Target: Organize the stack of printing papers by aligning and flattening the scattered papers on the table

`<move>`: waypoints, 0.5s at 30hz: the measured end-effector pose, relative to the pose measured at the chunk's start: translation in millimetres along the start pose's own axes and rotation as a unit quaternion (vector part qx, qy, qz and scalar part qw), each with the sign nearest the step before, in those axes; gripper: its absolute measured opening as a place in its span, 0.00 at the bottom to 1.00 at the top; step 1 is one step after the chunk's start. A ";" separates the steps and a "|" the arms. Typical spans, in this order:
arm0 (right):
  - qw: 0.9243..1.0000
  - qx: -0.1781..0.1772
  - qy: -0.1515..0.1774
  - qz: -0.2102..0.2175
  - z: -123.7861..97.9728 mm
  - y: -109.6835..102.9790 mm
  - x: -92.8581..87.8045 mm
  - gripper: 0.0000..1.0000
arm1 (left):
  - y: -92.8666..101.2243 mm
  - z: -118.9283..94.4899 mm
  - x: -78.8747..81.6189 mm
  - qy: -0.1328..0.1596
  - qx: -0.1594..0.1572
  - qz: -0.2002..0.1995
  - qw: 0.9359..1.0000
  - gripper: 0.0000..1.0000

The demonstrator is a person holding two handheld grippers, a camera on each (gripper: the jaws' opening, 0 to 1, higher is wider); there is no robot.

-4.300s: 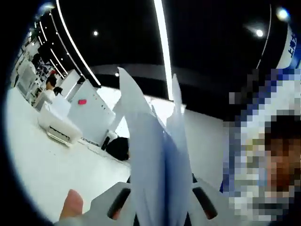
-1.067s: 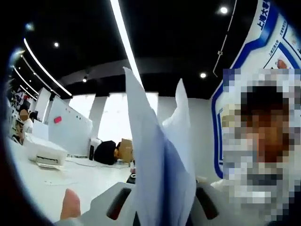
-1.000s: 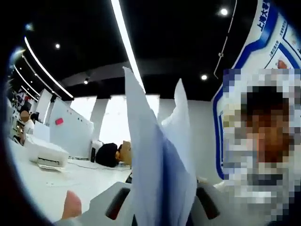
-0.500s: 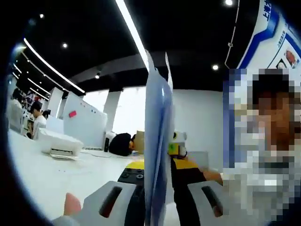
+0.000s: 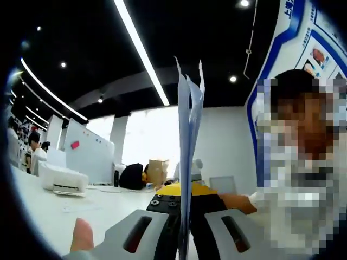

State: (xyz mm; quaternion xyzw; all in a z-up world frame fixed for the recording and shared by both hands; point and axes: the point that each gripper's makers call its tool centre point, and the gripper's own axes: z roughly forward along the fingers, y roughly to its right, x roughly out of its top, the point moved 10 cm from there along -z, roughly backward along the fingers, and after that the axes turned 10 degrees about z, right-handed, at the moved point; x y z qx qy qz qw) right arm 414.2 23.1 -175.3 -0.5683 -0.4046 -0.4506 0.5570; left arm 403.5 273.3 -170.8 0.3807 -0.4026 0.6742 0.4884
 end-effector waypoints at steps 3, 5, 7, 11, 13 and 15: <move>1.000 0.007 0.004 -0.005 1.8 -2.1 -1.2 0.00 | -0.7 -1.6 -3.8 -0.006 0.015 0.007 1.000 0.06; 1.000 0.004 0.007 -0.023 3.0 -4.5 -3.3 0.00 | -2.7 -2.9 -4.1 -0.008 0.022 0.003 1.000 0.06; 1.000 0.001 0.013 -0.027 3.1 -4.2 -3.1 0.00 | -2.8 -3.0 -3.5 -0.006 0.025 0.005 1.000 0.07; 0.998 -0.012 0.032 -0.047 1.0 0.9 -0.4 0.12 | -8.1 -2.1 -1.9 -0.013 0.055 0.014 0.998 0.24; 0.999 -0.011 0.028 -0.014 -0.4 3.1 -1.8 0.14 | -7.0 -1.8 -4.0 -0.017 0.050 0.009 0.999 0.21; 1.000 -0.012 0.021 -0.017 0.1 4.1 -4.8 0.14 | -5.0 -0.8 -7.0 -0.021 0.051 0.007 0.998 0.21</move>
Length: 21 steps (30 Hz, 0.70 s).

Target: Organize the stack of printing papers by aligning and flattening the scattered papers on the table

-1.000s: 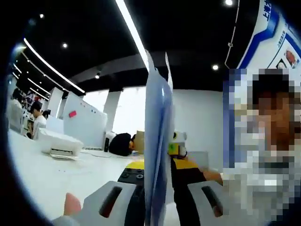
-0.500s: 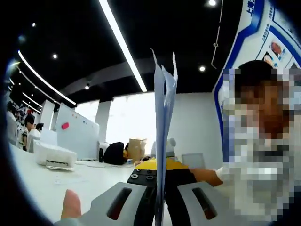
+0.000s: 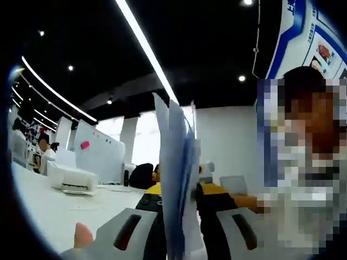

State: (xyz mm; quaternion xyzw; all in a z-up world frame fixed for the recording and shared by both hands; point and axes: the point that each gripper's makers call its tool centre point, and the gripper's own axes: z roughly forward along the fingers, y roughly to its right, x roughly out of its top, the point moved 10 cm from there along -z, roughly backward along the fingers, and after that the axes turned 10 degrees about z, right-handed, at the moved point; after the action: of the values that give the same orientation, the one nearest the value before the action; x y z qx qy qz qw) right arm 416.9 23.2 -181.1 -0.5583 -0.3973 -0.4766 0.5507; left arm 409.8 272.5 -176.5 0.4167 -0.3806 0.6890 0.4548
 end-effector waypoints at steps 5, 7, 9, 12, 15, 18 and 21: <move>1.000 -0.007 -0.006 -0.017 -0.9 -1.7 -2.0 0.14 | -5.3 -2.1 -2.2 -0.013 0.009 0.001 1.000 0.21; 1.000 -0.013 -0.007 -0.020 -2.5 0.0 0.2 0.12 | -5.5 -1.4 -2.1 -0.016 0.011 0.002 1.000 0.19; 1.000 -0.023 -0.002 -0.010 -1.4 3.4 3.8 0.12 | -6.1 1.9 -2.0 -0.014 0.019 0.000 1.000 0.20; 1.000 -0.025 0.005 0.005 5.9 4.7 7.9 0.18 | -6.8 11.9 -2.2 -0.014 0.027 -0.003 1.000 0.21; 0.999 -0.048 -0.016 -0.018 9.8 8.0 5.8 0.27 | -9.6 19.3 -2.2 -0.019 0.038 0.005 0.999 0.22; 0.997 -0.076 -0.018 -0.022 1.2 11.7 3.7 0.28 | -11.2 16.1 -1.5 -0.021 0.048 0.009 0.999 0.23; 0.995 -0.099 -0.013 0.000 -1.4 18.8 0.6 0.29 | -13.0 21.0 -5.5 -0.004 0.063 0.002 0.998 0.23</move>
State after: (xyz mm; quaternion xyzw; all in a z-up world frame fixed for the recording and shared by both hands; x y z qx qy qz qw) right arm 435.1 20.3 -185.0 -0.6160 -0.3549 -0.5066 0.4877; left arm 428.2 255.8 -172.0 0.4463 -0.3392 0.7110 0.4245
